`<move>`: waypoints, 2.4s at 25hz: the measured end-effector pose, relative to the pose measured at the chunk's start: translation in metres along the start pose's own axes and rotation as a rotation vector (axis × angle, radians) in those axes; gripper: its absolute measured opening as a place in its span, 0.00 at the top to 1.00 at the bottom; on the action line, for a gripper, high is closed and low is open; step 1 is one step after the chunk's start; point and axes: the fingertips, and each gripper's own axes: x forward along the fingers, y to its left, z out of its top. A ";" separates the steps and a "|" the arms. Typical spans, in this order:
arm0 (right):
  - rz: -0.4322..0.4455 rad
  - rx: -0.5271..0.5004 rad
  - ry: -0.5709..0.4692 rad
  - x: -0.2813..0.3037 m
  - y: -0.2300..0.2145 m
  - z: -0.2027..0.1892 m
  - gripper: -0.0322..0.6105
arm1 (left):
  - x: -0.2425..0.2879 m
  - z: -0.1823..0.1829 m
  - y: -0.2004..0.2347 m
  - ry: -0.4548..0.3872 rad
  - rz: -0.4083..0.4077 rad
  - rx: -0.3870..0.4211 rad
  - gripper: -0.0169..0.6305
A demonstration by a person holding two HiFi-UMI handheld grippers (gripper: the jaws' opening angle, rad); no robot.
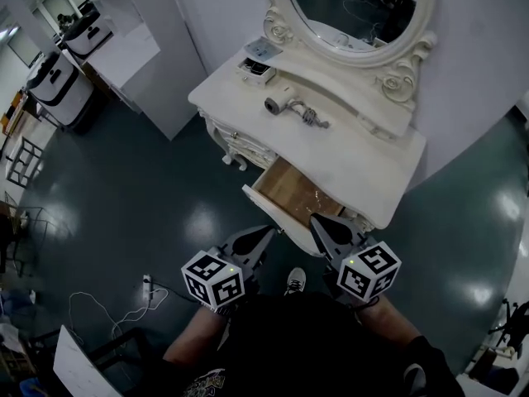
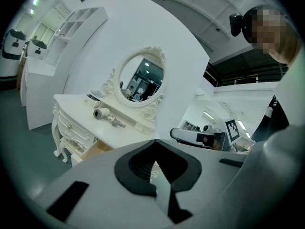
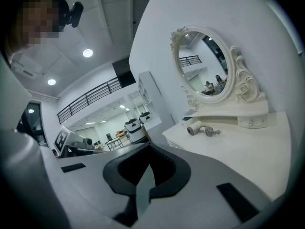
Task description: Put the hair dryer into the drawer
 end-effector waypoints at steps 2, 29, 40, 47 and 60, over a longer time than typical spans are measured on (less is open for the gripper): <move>-0.005 0.007 -0.011 -0.002 -0.011 0.005 0.90 | 0.011 0.001 -0.003 0.017 -0.003 0.010 0.97; -0.183 0.078 -0.083 0.022 -0.065 0.018 0.90 | 0.074 0.018 0.029 0.153 -0.163 0.060 0.97; -0.290 0.074 -0.061 0.101 -0.068 0.026 0.90 | 0.079 0.033 0.096 0.224 -0.261 0.050 0.97; -0.339 0.067 -0.055 0.134 -0.076 0.032 0.90 | 0.082 0.045 0.134 0.237 -0.282 0.053 0.97; -0.412 0.039 0.006 0.196 -0.115 0.036 0.90 | 0.089 0.057 0.190 0.272 -0.322 0.045 0.97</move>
